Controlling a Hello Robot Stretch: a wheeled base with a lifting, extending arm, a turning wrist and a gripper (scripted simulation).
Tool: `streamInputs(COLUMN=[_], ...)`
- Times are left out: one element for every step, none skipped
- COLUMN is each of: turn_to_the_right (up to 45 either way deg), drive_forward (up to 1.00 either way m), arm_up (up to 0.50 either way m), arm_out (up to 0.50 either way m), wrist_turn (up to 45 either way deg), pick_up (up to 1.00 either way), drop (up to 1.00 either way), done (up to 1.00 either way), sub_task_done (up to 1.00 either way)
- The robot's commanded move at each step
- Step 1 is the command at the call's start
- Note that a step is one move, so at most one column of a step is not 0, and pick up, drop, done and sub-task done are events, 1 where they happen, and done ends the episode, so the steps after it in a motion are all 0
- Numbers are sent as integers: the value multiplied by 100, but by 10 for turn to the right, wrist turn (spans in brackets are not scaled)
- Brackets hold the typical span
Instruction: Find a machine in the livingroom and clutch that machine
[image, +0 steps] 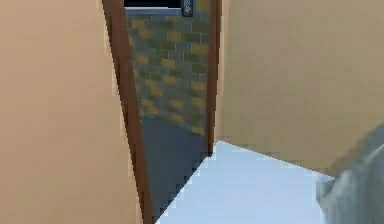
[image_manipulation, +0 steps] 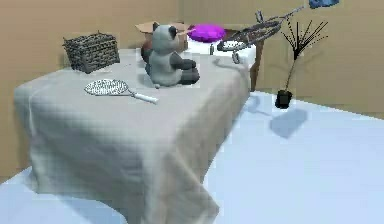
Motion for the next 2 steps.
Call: streamInputs(turn_to_the_right=[-450, -450], drive_forward=[0, 0], arm_up=[0, 0], arm_out=[0, 0], wrist_turn=[0, 0], pick_up=[0, 0], drop=[0, 0], done=[0, 0], sub_task_done=[0, 0])
